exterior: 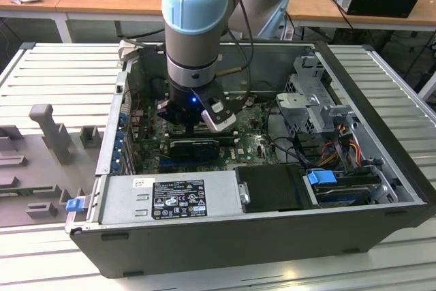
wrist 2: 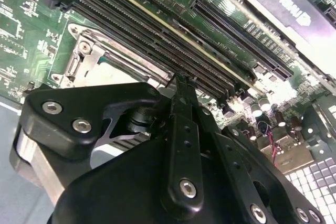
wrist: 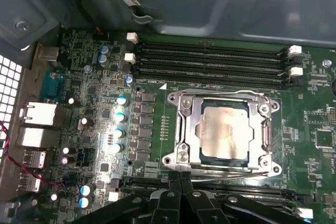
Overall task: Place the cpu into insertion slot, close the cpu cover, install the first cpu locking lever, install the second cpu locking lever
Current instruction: 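Install the second cpu locking lever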
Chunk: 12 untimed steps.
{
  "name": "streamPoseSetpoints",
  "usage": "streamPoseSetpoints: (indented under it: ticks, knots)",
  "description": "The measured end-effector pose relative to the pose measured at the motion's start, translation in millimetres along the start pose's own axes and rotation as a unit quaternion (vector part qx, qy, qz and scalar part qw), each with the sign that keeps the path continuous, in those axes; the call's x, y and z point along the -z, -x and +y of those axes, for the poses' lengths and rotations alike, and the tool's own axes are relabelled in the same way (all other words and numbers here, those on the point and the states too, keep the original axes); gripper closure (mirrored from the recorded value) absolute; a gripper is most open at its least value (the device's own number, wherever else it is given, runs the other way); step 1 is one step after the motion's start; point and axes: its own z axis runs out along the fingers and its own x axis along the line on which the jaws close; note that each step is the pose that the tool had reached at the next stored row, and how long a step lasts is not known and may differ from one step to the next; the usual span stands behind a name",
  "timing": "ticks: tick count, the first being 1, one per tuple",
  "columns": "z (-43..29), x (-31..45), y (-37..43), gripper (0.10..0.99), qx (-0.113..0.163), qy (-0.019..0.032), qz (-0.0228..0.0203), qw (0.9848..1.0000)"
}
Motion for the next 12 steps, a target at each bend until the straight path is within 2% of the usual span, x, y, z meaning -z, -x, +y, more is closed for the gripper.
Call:
streamPoseSetpoints:
  ticks: [4,6,10,12]
  knots:
    - [-0.8,-4.5,-1.7,0.980,0.000,0.0076,-0.0006,1.0000]
    - [-1.2,-6.7,-3.4,0.980,0.000,0.0132,-0.0010,0.9999]
    - [-1.8,-9.7,-3.9,0.980,0.000,0.0180,-0.0011,0.9998]
    - [-0.7,-11.9,-3.6,0.980,0.000,0.0250,-0.0018,0.9997]
